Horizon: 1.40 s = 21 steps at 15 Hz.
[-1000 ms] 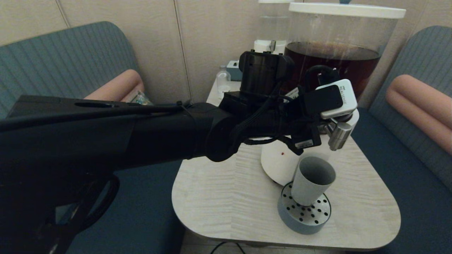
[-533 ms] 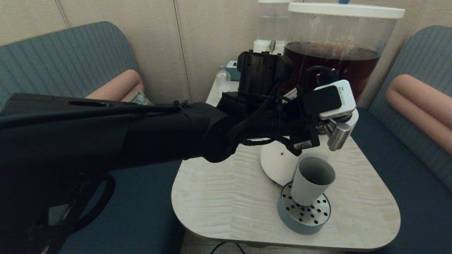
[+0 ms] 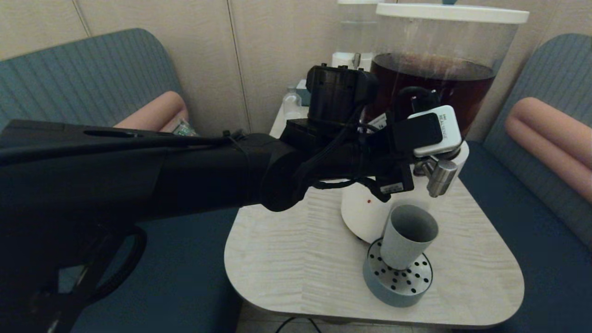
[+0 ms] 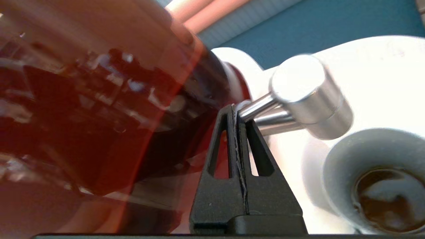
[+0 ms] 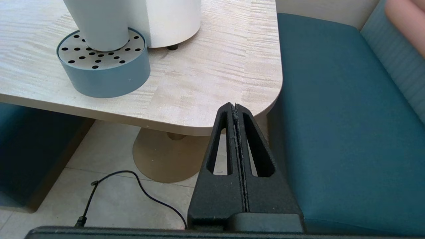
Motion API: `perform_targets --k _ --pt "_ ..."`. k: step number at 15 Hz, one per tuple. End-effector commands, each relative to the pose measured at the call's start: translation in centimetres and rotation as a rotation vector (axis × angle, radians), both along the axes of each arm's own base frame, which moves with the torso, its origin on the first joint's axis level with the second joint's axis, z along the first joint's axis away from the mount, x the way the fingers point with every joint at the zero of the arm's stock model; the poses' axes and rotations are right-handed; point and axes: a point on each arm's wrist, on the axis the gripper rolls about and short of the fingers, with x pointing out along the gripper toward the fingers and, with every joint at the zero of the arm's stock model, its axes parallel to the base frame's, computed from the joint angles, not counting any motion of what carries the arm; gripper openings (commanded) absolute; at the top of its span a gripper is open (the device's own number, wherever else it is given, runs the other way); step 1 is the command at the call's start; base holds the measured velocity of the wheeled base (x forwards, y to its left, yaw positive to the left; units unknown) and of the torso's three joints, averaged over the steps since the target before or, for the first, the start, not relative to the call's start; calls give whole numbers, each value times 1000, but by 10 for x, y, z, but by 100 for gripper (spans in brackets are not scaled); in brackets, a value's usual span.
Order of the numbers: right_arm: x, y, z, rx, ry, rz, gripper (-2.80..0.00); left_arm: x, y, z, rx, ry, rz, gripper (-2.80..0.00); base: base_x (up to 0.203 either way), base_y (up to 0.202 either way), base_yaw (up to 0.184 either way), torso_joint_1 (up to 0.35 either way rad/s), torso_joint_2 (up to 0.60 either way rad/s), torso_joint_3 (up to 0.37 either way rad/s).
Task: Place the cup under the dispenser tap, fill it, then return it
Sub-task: Turn off the faucet
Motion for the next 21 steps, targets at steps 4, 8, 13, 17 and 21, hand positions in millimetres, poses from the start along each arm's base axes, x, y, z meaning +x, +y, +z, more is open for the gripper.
perform_targets --k 4,8,13,17,21 --pt "0 0 0 -1 -2 1 -280 3 4 -3 15 -11 11 -280 0 0 0 0 0 0" --pt "0 0 0 -1 -2 1 -280 3 6 -3 15 -3 21 -280 0 0 0 0 0 0" --pt "0 0 0 -1 -2 1 -280 5 22 -5 34 18 63 -280 0 0 0 0 0 0" --pt "0 0 0 -1 -2 1 -280 -1 34 2 32 22 74 -280 0 0 0 0 0 0" --pt "0 0 0 -1 -1 1 -280 -32 65 21 -24 134 122 -280 0 0 0 0 0 0"
